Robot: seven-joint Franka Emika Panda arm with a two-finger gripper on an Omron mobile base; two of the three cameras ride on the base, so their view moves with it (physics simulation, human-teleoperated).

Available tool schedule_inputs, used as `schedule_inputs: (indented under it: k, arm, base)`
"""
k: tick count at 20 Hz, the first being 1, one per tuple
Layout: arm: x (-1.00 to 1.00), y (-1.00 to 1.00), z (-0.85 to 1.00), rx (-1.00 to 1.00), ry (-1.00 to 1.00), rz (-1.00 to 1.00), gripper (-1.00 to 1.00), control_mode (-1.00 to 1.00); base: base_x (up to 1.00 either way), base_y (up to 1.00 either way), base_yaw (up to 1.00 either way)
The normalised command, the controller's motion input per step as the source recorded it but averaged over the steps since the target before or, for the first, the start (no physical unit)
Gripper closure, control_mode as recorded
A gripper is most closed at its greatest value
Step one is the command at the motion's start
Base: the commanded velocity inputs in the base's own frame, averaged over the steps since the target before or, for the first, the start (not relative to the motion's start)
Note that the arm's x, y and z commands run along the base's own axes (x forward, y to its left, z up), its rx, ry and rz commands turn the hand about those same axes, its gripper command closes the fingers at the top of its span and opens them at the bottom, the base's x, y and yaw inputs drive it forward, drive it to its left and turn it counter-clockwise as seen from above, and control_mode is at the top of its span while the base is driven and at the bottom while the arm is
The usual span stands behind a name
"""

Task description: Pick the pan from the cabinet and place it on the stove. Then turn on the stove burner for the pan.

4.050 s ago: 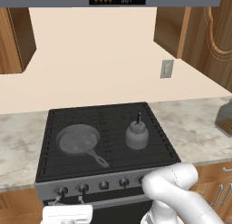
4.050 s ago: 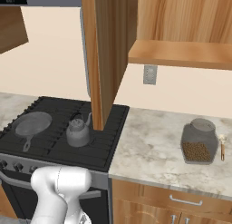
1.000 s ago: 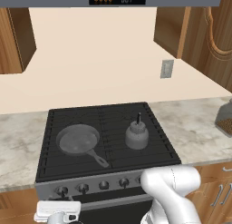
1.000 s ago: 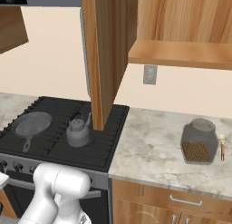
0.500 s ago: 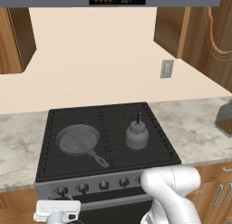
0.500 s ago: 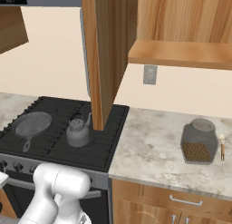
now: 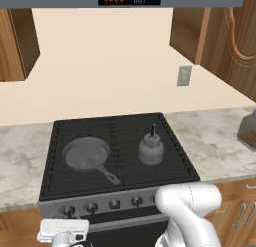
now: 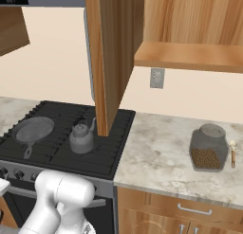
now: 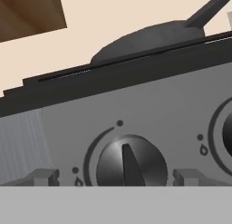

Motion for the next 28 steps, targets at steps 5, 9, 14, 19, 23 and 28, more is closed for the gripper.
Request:
schedule_inputs:
  k: [5, 9, 14, 19, 23, 28]
  arm:
    - [0.14, -0.11, 0.0, 0.0, 0.0, 0.0, -1.0, -1.0]
    - [0.14, -0.03, -0.01, 0.0, 0.0, 0.0, -1.0, -1.0]
    - [0.18, 0.0, -0.05, 0.0, 0.0, 0.0, 1.0, -1.0]
    - [0.22, 0.0, -0.07, 0.0, 0.0, 0.0, 1.0, -1.0]
    - [0.12, 0.0, -0.07, 0.0, 0.0, 0.0, 1.0, -1.0]
    - [0.02, 0.0, 0.0, 0.0, 0.0, 0.0, 1.0, -1.0]
  base:
    - [0.0, 0.0, 0.0]
    - [0.0, 0.0, 0.0]
    - [0.0, 0.0, 0.0]
    - [0.0, 0.0, 0.0]
    - [0.0, 0.0, 0.0]
    - [0.0, 0.0, 0.0]
